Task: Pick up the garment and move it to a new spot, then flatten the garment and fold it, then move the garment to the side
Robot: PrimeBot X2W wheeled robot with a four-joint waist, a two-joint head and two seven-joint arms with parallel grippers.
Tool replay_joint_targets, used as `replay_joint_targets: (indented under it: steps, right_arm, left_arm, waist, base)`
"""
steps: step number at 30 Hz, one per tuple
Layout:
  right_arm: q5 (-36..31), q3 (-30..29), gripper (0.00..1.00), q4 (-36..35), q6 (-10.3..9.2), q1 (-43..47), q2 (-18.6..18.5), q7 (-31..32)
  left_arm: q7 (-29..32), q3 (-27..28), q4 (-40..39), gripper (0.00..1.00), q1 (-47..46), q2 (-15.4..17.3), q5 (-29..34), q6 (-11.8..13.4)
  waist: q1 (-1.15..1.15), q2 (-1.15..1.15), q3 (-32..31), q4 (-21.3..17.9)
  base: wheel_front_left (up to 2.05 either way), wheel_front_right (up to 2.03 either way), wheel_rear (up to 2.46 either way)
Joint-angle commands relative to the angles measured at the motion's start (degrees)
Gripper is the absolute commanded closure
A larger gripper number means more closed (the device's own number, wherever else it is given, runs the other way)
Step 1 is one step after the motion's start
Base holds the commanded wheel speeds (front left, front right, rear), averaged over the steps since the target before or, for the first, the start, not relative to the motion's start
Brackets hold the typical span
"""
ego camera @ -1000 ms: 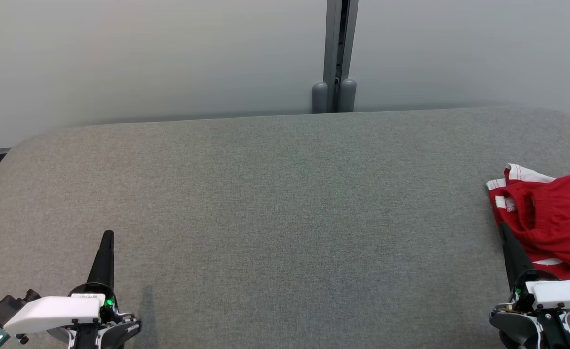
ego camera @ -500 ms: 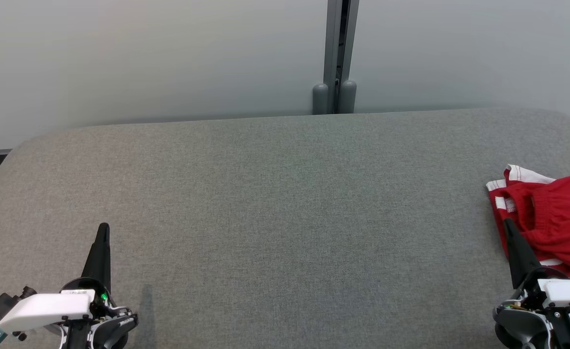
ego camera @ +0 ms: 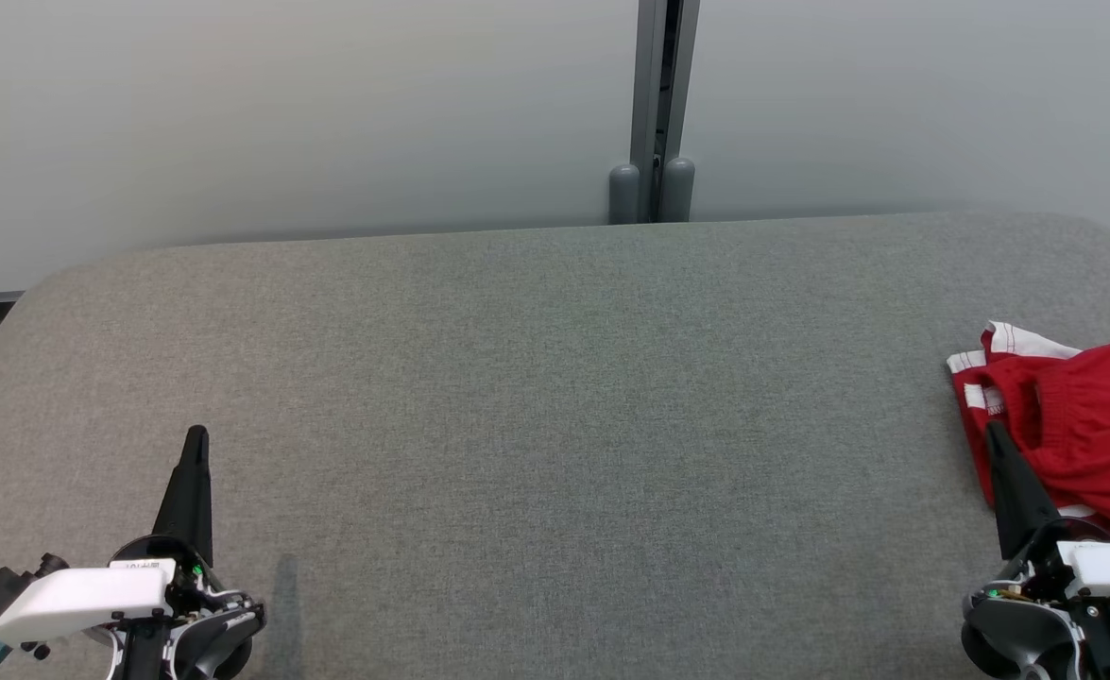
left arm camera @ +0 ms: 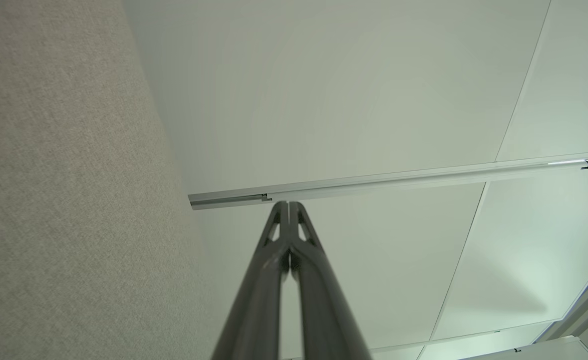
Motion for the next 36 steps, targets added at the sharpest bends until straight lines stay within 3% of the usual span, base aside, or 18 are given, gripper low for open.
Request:
replay_joint_targets:
  steps: [1,36]
  right_arm:
    - [0.14,-0.03,1.0,-0.22,0.02,0.53,-0.54,0.2]
    - [0.14,-0.03,1.0,-0.21,0.02,0.52,-0.54,0.19]
  left_arm:
    - [0.18,0.26,-0.14,1.0,-0.65,0.3,-0.08,-0.21]
    - [0.17,0.25,-0.16,1.0,-0.64,0.3,-0.08,-0.21]
  waist:
    - [0.0,0.0,0.0,0.0]
    - [0.0,0.0,0.0,0.0]
  base:
    - [0.0,0.0,0.0]
    - [0.0,0.0,0.0]
